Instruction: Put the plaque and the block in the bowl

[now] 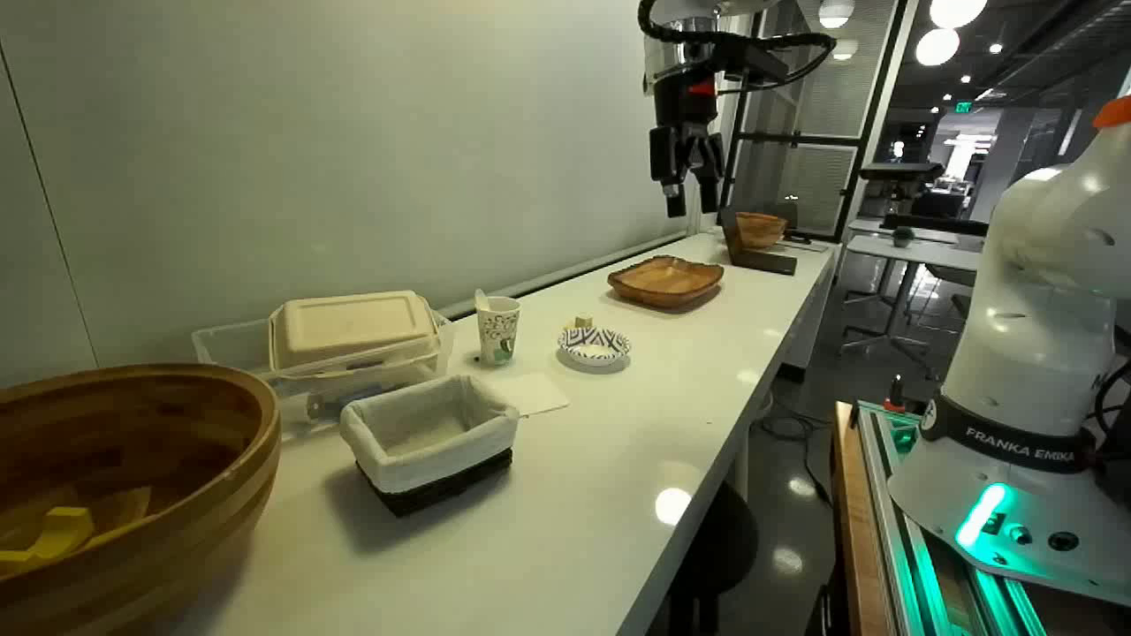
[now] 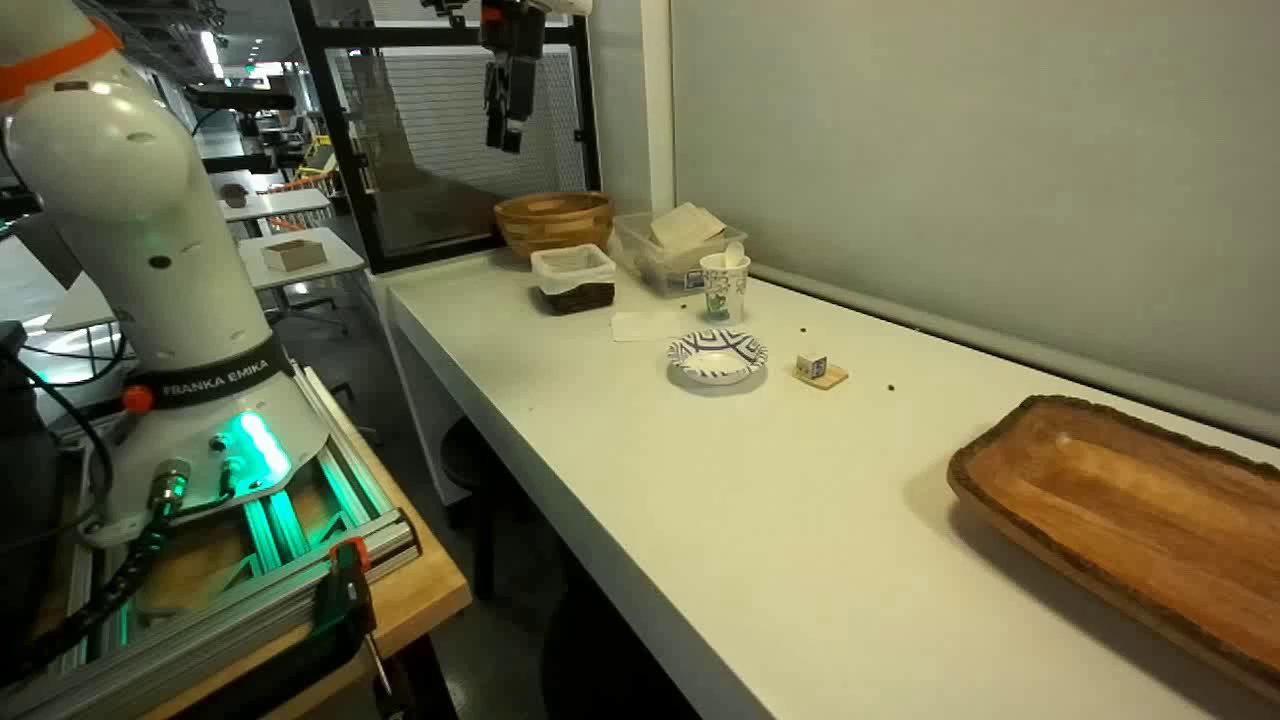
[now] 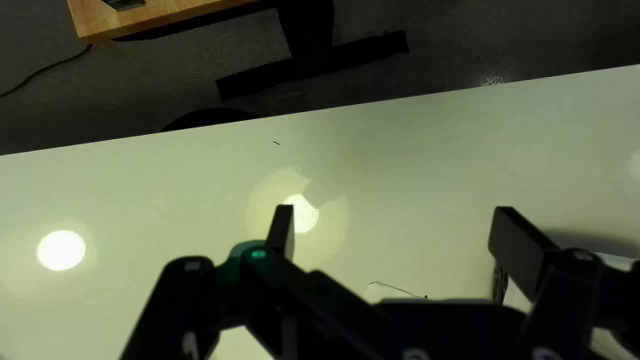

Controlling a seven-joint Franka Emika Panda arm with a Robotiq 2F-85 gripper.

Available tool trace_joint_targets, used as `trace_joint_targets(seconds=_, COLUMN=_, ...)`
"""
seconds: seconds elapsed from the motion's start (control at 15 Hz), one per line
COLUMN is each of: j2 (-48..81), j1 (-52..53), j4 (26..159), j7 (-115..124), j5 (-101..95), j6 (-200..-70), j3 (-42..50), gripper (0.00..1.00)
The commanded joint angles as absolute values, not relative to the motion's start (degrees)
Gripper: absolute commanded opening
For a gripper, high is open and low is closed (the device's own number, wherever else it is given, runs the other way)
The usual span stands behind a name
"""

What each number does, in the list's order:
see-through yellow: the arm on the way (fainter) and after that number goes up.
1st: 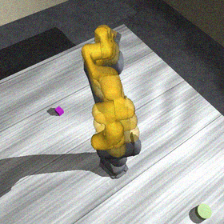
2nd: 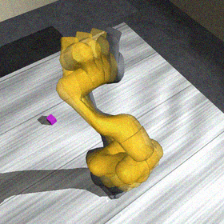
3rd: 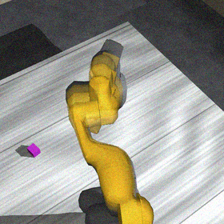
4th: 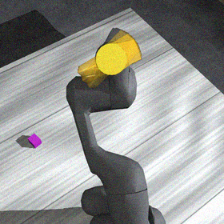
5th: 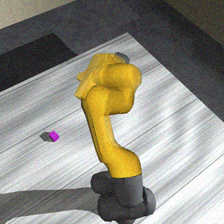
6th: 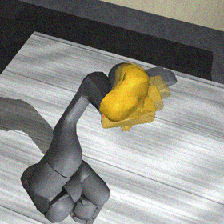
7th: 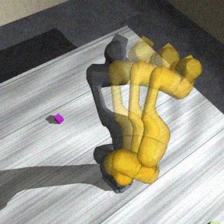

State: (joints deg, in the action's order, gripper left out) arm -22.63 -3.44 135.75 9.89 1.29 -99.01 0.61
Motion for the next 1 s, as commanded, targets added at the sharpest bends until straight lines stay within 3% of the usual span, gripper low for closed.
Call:
trace_joint_targets(seconds=0.0, j2=-22.6, j1=-3.5, j4=135.7, j7=9.9, j5=1.3, j6=-98.9, j3=0.6, gripper=1.0)
trace_joint_targets(seconds=0.53, j2=-21.8, j1=-3.7, j4=135.1, j7=10.5, j5=2.9, j6=-99.9, j3=1.2, gripper=1.0)
trace_joint_targets(seconds=0.93, j2=-11.6, j1=-6.9, j4=126.5, j7=20.1, j5=10.4, j6=-103.6, j3=4.2, gripper=1.0)
